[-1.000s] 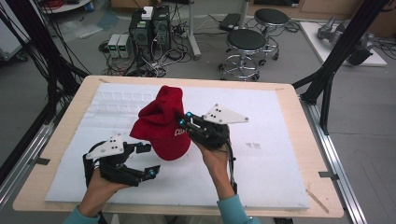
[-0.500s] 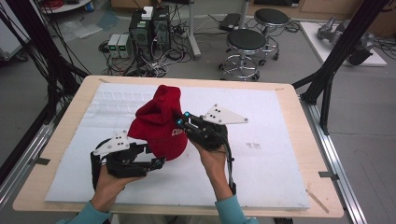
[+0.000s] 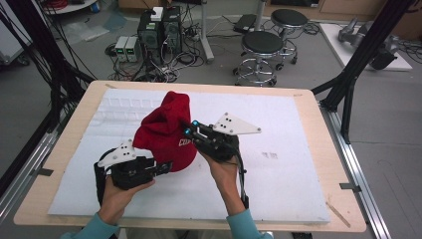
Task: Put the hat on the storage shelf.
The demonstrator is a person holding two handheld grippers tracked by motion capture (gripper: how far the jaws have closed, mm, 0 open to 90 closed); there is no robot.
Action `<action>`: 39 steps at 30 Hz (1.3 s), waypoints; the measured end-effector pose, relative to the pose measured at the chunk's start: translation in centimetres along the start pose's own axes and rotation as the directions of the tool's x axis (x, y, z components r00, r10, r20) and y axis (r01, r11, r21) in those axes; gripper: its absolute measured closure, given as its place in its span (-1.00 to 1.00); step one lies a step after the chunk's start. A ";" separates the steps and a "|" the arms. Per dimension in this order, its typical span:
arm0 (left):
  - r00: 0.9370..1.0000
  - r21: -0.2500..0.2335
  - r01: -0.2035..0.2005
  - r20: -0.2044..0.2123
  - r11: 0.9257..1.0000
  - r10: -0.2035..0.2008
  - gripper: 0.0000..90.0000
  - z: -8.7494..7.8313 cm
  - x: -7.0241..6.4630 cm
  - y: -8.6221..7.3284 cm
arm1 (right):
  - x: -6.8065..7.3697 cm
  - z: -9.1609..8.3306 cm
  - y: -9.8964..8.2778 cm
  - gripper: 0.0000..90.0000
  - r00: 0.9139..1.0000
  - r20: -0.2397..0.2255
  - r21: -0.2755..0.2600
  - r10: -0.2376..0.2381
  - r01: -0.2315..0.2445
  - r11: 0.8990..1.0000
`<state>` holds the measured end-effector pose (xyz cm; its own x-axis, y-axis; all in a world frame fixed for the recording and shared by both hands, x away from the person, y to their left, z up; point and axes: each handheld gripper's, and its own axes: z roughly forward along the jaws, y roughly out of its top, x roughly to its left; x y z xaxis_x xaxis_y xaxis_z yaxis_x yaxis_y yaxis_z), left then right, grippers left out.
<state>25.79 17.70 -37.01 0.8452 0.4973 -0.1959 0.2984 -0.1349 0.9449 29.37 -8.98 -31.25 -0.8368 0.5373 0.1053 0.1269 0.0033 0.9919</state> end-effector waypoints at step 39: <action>0.945 -0.014 -0.088 -0.316 0.996 0.079 0.89 -5.1 6.4 5.4 | -1.2 -4.5 -1.4 -0.76 0.977 0.186 0.107 -0.101 0.082 0.991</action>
<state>30.57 24.56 -31.86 0.6825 0.7304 -0.0277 0.2167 -0.1660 0.9620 27.81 -13.47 -32.47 -0.7315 0.6818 -0.0109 0.1137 0.1377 0.9839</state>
